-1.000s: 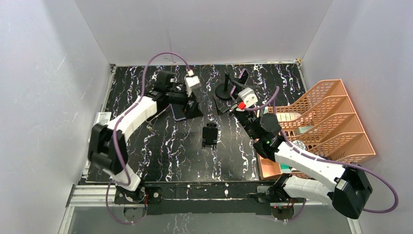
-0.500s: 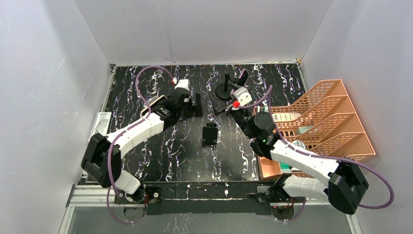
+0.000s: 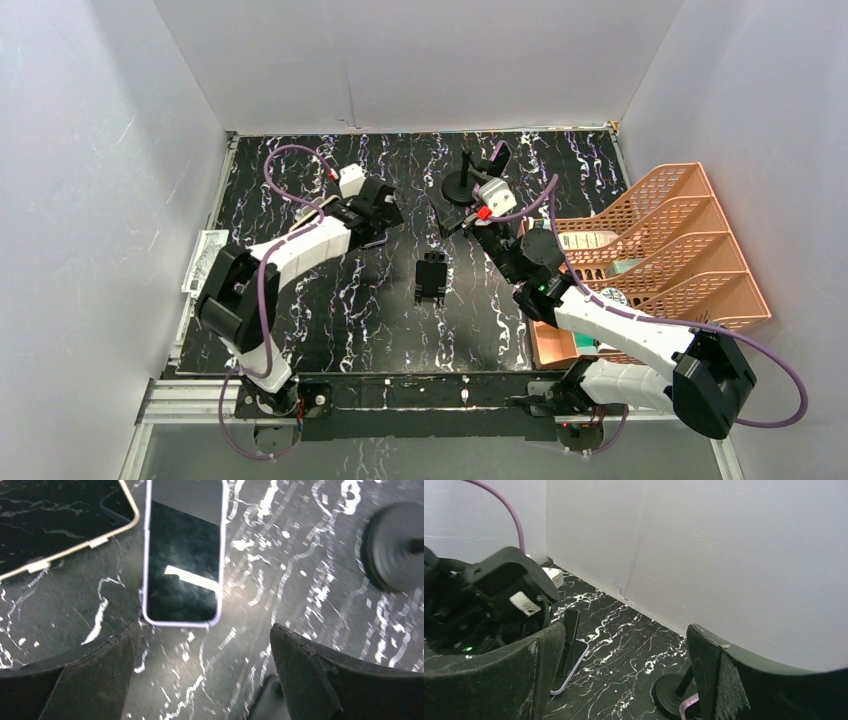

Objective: Place the phone on the phone stand

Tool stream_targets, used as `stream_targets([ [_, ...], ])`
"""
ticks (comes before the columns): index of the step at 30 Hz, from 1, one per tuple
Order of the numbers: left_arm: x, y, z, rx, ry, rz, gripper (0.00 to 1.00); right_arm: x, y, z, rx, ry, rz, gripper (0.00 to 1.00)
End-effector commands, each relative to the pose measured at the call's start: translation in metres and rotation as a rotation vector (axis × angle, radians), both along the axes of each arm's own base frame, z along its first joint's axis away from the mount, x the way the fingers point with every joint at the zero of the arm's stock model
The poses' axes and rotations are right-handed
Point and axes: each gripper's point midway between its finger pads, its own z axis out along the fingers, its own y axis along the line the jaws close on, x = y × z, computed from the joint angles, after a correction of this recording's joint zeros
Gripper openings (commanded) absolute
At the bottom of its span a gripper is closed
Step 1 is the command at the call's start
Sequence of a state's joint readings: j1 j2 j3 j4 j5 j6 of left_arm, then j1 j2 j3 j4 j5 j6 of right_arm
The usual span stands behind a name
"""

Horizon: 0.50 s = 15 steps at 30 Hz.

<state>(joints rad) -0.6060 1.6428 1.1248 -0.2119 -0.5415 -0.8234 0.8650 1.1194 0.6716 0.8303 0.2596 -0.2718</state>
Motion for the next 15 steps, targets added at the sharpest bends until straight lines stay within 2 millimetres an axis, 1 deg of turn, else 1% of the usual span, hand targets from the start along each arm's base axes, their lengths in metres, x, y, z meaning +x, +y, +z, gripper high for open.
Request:
stream_targets([
  [1,0.023,0.029,-0.011,0.005,0.045,0.079,0.98,0.0,-0.002,0.025,0.051,-0.042,-0.005,0.99],
  [4,0.029,0.039,-0.016,0.028,0.073,0.089,0.98,0.002,-0.003,0.022,0.038,-0.042,-0.013,0.99],
  [7,0.033,0.04,-0.024,0.023,0.108,0.062,0.99,0.002,-0.001,0.021,0.034,-0.043,-0.01,0.99],
  [15,0.035,0.023,-0.051,0.045,0.215,-0.098,0.98,0.004,0.002,0.017,0.023,-0.038,-0.005,0.99],
])
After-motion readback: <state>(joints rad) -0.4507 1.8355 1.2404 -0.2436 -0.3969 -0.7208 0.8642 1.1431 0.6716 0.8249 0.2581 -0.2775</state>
